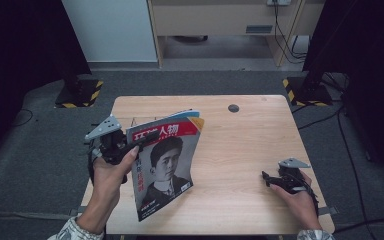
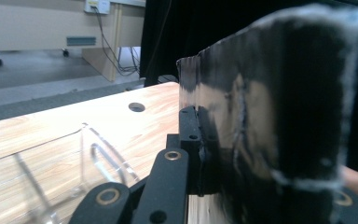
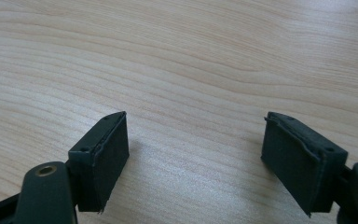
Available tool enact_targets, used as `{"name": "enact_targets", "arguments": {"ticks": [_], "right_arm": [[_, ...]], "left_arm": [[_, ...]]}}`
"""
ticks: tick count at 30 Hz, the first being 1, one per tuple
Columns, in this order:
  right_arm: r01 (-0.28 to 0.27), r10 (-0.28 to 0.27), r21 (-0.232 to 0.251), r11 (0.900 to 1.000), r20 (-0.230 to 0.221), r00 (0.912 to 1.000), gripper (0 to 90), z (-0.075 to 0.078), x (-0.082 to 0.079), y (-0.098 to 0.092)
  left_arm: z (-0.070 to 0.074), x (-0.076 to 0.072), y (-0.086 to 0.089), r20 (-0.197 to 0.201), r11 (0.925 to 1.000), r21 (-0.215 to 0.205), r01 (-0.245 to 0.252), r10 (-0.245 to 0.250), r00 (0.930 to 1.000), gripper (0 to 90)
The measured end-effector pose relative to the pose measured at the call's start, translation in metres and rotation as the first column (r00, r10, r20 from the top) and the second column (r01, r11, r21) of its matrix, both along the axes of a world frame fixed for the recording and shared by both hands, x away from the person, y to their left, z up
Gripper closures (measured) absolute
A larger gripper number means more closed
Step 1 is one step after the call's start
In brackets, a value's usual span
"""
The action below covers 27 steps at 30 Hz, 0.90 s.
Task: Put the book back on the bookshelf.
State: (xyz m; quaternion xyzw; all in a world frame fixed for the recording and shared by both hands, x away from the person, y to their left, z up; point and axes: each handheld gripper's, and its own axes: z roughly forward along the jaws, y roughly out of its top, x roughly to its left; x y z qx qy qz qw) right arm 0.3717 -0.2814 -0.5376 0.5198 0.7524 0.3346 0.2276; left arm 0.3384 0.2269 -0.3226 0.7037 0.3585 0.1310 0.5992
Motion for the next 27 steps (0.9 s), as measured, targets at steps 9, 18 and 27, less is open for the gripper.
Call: {"name": "enact_targets", "arguments": {"ticks": [9, 18, 27], "right_arm": [[-0.002, 0.002, -0.001, 1.0, 0.0, 1.0, 22.9, 0.0, 0.0, 0.0], [-0.003, 0.003, -0.001, 1.0, -0.001, 1.0, 22.8, 0.0, 0.0, 0.0], [-0.007, 0.007, 0.001, 1.0, -0.001, 1.0, 22.7, 0.0, 0.0, 0.0]], "left_arm": [[-0.007, -0.006, 0.029, -0.012, 0.9988, -0.02, -0.045, 0.045, 0.9989, 86.7], [-0.014, -0.012, 0.047, -0.017, 0.9961, -0.025, -0.084, 0.084, 0.9963, 86.7], [-0.013, -0.022, 0.07, -0.014, 0.9917, -0.041, -0.122, 0.121, 0.9925, 86.7]]}}
